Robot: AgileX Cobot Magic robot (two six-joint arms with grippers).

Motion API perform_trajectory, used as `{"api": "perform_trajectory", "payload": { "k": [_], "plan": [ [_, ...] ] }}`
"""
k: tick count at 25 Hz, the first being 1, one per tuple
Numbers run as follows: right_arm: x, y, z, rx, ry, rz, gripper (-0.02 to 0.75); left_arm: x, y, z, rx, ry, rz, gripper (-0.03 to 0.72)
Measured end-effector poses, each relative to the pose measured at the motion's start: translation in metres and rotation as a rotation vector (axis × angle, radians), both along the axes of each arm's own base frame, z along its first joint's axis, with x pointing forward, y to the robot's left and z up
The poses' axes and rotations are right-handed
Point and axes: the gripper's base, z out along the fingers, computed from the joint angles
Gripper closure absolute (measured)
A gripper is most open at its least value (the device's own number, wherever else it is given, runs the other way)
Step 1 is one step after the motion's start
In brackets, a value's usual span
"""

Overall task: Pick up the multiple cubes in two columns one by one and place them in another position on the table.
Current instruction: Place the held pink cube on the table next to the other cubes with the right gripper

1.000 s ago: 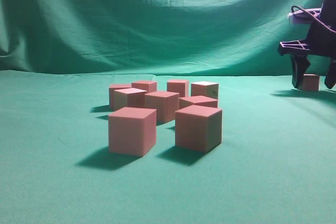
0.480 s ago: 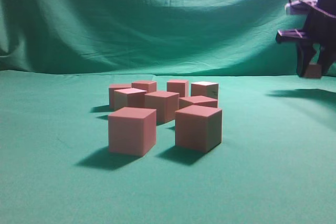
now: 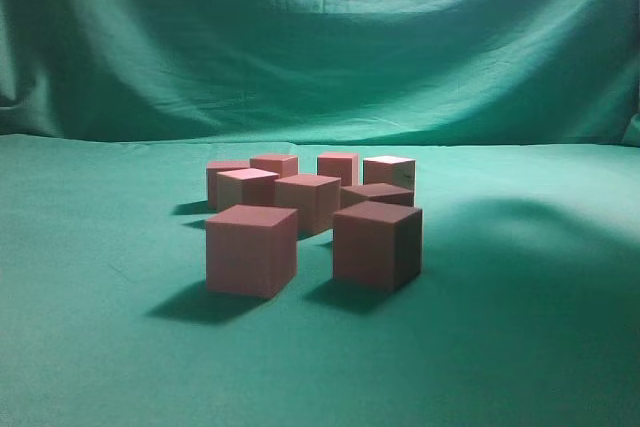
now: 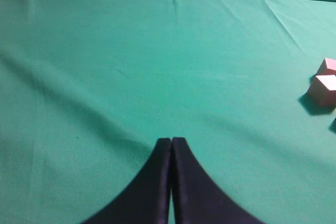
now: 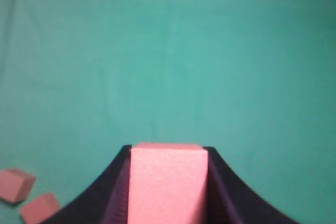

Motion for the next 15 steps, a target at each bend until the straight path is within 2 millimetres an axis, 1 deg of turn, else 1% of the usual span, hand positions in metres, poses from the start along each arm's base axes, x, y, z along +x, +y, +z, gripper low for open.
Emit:
{"api": "perform_trajectory", "payload": {
  "k": [2,3,4,6,8,13,15],
  "plan": [
    [-0.018,0.014,0.019,0.004,-0.02,0.045,0.479,0.0,0.0,0.0,0.0,0.0,0.0,0.688],
    [-0.026,0.023,0.025,0.006,-0.026,0.072,0.479,0.0,0.0,0.0,0.0,0.0,0.0,0.688],
    [-0.034,0.032,0.029,0.008,-0.033,0.1,0.479,0.0,0.0,0.0,0.0,0.0,0.0,0.688],
    [-0.049,0.052,0.026,0.005,-0.022,0.163,0.479,0.0,0.0,0.0,0.0,0.0,0.0,0.688],
    [-0.065,0.076,0.012,-0.011,0.012,0.246,0.479,0.0,0.0,0.0,0.0,0.0,0.0,0.688],
    [-0.109,0.133,-0.044,-0.076,0.133,0.447,0.479,0.0,0.0,0.0,0.0,0.0,0.0,0.688],
    [-0.129,0.154,-0.061,-0.09,0.152,0.525,0.479,0.0,0.0,0.0,0.0,0.0,0.0,0.688]
  ]
}}
